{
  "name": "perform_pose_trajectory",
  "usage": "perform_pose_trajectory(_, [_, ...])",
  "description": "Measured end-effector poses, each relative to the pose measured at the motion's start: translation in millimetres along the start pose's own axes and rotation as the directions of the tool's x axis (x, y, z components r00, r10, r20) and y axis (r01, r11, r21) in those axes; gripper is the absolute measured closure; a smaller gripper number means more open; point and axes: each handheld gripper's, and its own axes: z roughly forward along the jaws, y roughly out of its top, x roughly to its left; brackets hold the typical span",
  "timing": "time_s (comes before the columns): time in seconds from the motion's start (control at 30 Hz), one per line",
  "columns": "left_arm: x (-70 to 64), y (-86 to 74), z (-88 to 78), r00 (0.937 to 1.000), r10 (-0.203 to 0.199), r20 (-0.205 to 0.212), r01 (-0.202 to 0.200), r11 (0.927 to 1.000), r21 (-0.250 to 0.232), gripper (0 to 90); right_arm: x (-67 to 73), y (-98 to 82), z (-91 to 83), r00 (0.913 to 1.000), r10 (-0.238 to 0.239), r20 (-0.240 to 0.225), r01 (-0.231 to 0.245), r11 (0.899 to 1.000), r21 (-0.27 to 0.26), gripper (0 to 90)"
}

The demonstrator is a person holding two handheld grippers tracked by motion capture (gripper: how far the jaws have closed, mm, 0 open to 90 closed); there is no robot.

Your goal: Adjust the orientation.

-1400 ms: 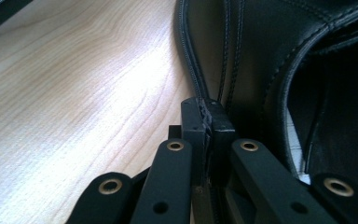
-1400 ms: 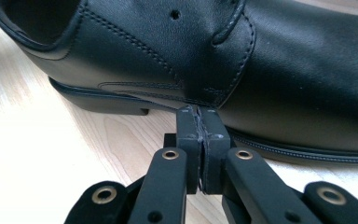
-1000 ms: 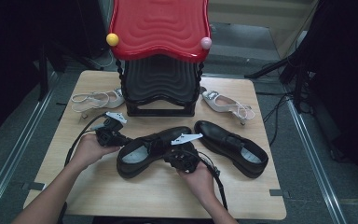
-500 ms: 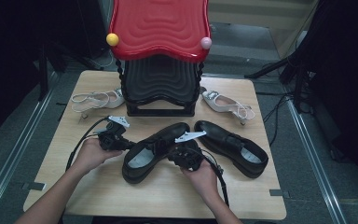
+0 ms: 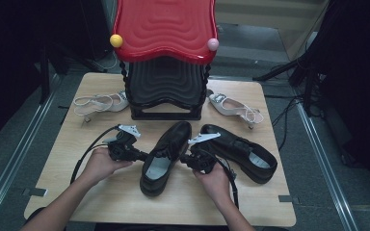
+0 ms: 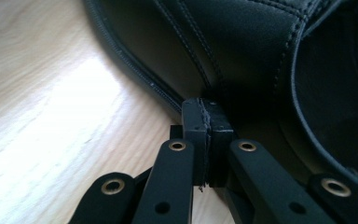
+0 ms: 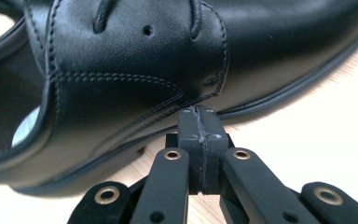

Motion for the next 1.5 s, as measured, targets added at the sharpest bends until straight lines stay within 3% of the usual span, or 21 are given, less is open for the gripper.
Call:
perform_pose_trajectory(0.17, [-8.9, 0.9, 8.7, 0.9996, -0.003, 0.03, 0.003, 0.9999, -0.01, 90.0, -8.9, 0.4, -5.4, 0.9995, 0.023, 0.022, -0.023, 1.0, 0.008, 90.0])
perform_pose_trajectory(0.33, [-18.7, 3.4, 15.7, 0.9995, 0.01, 0.031, -0.01, 0.9999, -0.012, 90.0, -13.6, 1.0, -7.8, 0.9987, 0.033, 0.04, -0.034, 0.999, 0.009, 90.0])
perform_pose_trajectory(0.5, [-27.4, 5.8, 24.3, 0.9995, -0.003, 0.031, 0.004, 0.9993, -0.037, 90.0, -19.8, 1.0, -11.6, 0.9972, 0.044, 0.06, -0.045, 0.999, 0.008, 90.0])
perform_pose_trajectory(0.77, [-34.9, 10.4, 33.9, 0.9994, 0.004, 0.035, -0.002, 0.9988, -0.05, 90.0, -27.1, 0.1, -19.8, 0.9954, 0.072, 0.063, -0.071, 0.997, -0.015, 90.0])
perform_pose_trajectory(0.87, [-32.0, 9.6, 32.8, 0.999, -0.007, 0.044, 0.009, 0.9989, -0.047, 88.5, -28.7, 0.1, -20.2, 0.9961, 0.068, 0.056, -0.068, 0.998, -0.015, 90.0])
perform_pose_trajectory(1.0, [-29.1, 9.3, 28.4, 0.9996, -0.005, 0.027, 0.006, 0.9989, -0.046, 79.8, -30.0, 0.5, -25.4, 0.9958, 0.081, 0.042, -0.08, 0.996, -0.026, 89.8])
perform_pose_trajectory(1.1, [-26.3, 10.1, 21.1, 0.9996, -0.007, 0.027, 0.009, 0.9977, -0.068, 71.6, -28.6, 3.9, -33.9, 0.9945, 0.103, 0.017, -0.102, 0.994, -0.047, 86.4])
perform_pose_trajectory(1.2, [-21.7, 10.8, 9.8, 0.9994, -0.021, 0.026, 0.024, 0.9945, -0.102, 67.7, -27.1, 6.0, -39.1, 0.9931, 0.116, 0.017, -0.115, 0.992, -0.048, 80.5])
perform_pose_trajectory(1.33, [-15.6, 15.2, -6.0, 0.9996, -0.027, -0.001, 0.027, 0.9936, -0.11, 61.8, -26.9, 8.6, -43.8, 0.991, 0.131, 0.029, -0.13, 0.991, -0.04, 71.7])
perform_pose_trajectory(1.4, [-14.8, 17.3, -12.2, 0.9995, -0.031, 0.002, 0.031, 0.9918, -0.124, 64.8, -26.5, 9.6, -47.2, 0.9901, 0.139, 0.018, -0.138, 0.99, -0.038, 71.3])
perform_pose_trajectory(1.5, [-16.0, 20.0, -19.2, 0.9999, -0.014, 0.004, 0.014, 0.9898, -0.142, 88.4, -23.9, 11.2, -52.4, 0.9847, 0.174, -0.002, -0.174, 0.984, -0.028, 71.0])
